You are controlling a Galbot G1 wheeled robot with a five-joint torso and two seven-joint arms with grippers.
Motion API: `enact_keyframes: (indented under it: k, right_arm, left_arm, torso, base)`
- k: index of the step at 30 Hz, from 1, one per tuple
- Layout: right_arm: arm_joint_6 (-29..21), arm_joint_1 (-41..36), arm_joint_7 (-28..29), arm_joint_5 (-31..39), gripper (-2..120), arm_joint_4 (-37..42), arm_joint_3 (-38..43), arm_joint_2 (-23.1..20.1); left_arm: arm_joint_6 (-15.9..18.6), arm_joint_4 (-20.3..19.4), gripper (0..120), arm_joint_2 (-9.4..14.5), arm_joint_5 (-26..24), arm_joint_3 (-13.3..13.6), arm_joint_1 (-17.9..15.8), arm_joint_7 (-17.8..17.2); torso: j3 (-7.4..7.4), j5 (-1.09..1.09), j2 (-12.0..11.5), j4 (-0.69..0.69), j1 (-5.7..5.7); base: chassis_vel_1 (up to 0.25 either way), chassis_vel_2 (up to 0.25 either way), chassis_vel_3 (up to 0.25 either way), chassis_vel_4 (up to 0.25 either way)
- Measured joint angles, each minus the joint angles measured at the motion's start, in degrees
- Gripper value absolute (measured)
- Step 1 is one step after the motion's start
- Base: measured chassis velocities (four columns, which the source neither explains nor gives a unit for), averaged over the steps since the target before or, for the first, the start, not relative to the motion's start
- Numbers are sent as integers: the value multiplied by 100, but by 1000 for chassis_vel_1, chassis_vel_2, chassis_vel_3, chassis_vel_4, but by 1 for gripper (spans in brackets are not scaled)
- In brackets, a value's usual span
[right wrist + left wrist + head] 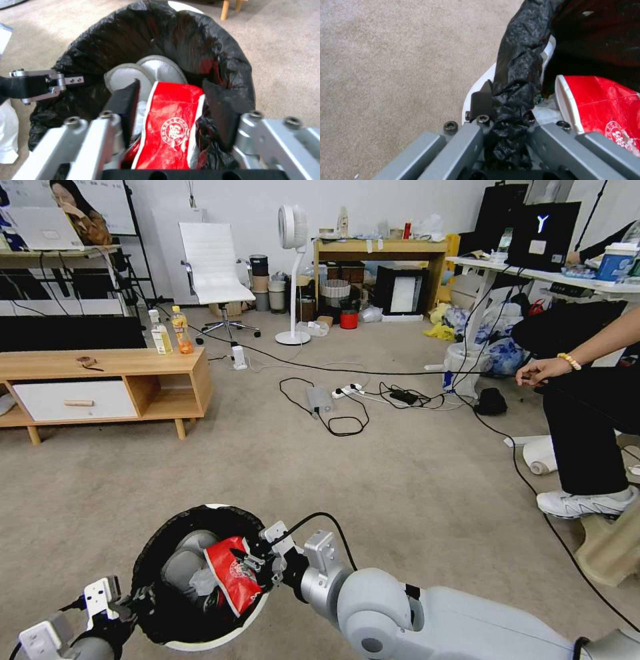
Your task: Pick up the trash bin and place the garbage on the floor into it.
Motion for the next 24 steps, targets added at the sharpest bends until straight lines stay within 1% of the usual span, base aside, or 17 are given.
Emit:
enact_keyframes:
  k: [1,2,3,4,5,6,7,8,12,16,21,23,24]
  right_arm:
    - [-6,-8,13,9,64,40,9,-7]
    - [-6,-8,13,9,64,40,9,-7]
    - [-8,-12,17,12,69,70,21,-13]
    - [-8,-12,17,12,69,70,21,-13]
    - [-15,-14,25,28,76,115,54,-20]
    - [-35,10,43,81,91,266,158,-31]
    - [-35,10,43,81,91,266,158,-31]
    - [-53,36,54,135,96,359,218,-37]
    - [-66,70,73,224,100,532,352,-57]
    - [-67,58,78,247,100,642,478,-92]
    - [-67,-14,73,252,100,816,732,-207]
    - [-61,-110,55,254,100,962,1051,-338]
    - [-61,-110,55,254,100,962,1051,-338]
  left_arm:
    - [0,1,1,0,5,1,0,0]
    - [0,1,1,0,5,1,0,0]
    - [0,1,1,-1,7,1,4,0]
    - [0,1,1,-1,7,1,4,0]
    - [0,2,1,-5,10,2,9,1]
    - [0,1,1,-22,27,3,13,2]
    - [0,1,1,-22,27,3,13,2]
    - [0,2,1,-38,42,11,16,3]
    - [1,-3,1,-65,79,26,23,8]
    - [1,-5,1,-75,102,27,27,12]
    - [1,-13,1,-86,130,30,31,15]
    - [1,-18,1,-90,150,30,36,17]
    - [1,-18,1,-90,150,30,36,17]
  torso:
    - [0,0,0,0,0]
    - [0,0,0,0,0]
    - [0,0,0,0,0]
    - [0,0,0,0,0]
    - [0,0,0,0,0]
    - [0,0,0,0,0]
    - [0,0,0,0,0]
    - [0,0,0,0,0]
    - [0,0,0,0,0]
    - [0,0,0,0,0]
    - [0,0,0,0,0]
    - [0,0,0,0,0]
    - [0,0,0,0,0]
  base:
    - [0,0,0,0]
    - [0,0,0,0]
    - [0,0,0,0]
    - [0,0,0,0]
    - [0,0,0,0]
    - [0,0,0,0]
    - [0,0,0,0]
    - [0,0,0,0]
    - [0,0,0,0]
    - [0,0,0,0]
    - [0,0,0,0]
    - [0,0,0,0]
    - [0,0,0,0]
